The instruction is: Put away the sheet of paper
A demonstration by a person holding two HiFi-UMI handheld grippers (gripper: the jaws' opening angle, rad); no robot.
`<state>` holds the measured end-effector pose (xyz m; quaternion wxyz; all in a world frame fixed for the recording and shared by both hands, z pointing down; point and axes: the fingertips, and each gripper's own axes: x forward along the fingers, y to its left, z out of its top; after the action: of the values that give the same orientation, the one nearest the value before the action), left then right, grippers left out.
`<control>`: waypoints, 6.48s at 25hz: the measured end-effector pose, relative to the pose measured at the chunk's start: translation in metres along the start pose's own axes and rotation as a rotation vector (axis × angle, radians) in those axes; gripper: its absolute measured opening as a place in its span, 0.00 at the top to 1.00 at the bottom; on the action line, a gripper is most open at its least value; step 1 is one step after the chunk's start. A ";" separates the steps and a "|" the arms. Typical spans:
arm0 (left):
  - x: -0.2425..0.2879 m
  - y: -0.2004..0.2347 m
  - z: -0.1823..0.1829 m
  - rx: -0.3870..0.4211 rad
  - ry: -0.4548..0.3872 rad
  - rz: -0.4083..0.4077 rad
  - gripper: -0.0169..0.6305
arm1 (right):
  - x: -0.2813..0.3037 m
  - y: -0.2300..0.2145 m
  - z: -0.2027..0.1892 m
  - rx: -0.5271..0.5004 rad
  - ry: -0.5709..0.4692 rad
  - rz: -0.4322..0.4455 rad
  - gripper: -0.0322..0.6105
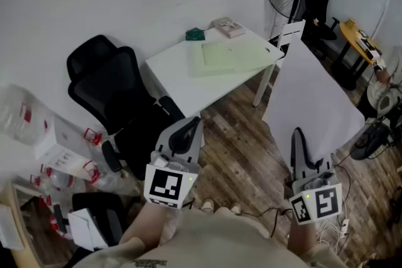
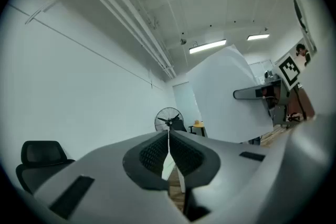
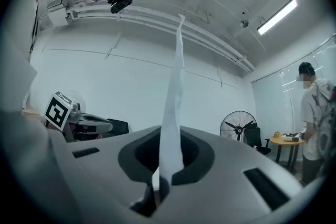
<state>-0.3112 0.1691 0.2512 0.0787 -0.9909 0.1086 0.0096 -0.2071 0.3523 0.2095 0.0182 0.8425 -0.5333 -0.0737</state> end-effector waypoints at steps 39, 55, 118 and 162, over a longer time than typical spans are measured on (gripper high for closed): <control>0.049 -0.087 -0.009 0.053 0.081 0.109 0.94 | -0.034 -0.108 -0.060 0.125 0.029 0.090 0.91; 0.169 -0.010 -0.055 0.023 0.126 0.068 0.94 | 0.098 -0.151 -0.105 0.119 0.121 0.064 0.91; 0.508 0.258 -0.270 -0.069 0.572 0.280 0.94 | 0.627 -0.241 -0.383 0.279 0.630 0.409 0.91; 0.475 0.235 -0.412 -0.387 0.954 0.676 0.94 | 0.695 -0.198 -0.584 0.620 1.074 0.603 0.91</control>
<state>0.1020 -0.2236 0.6052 -0.1671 -0.7931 0.4361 -0.3911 0.3465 -0.2170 0.6925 0.0578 0.5433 -0.6579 0.5183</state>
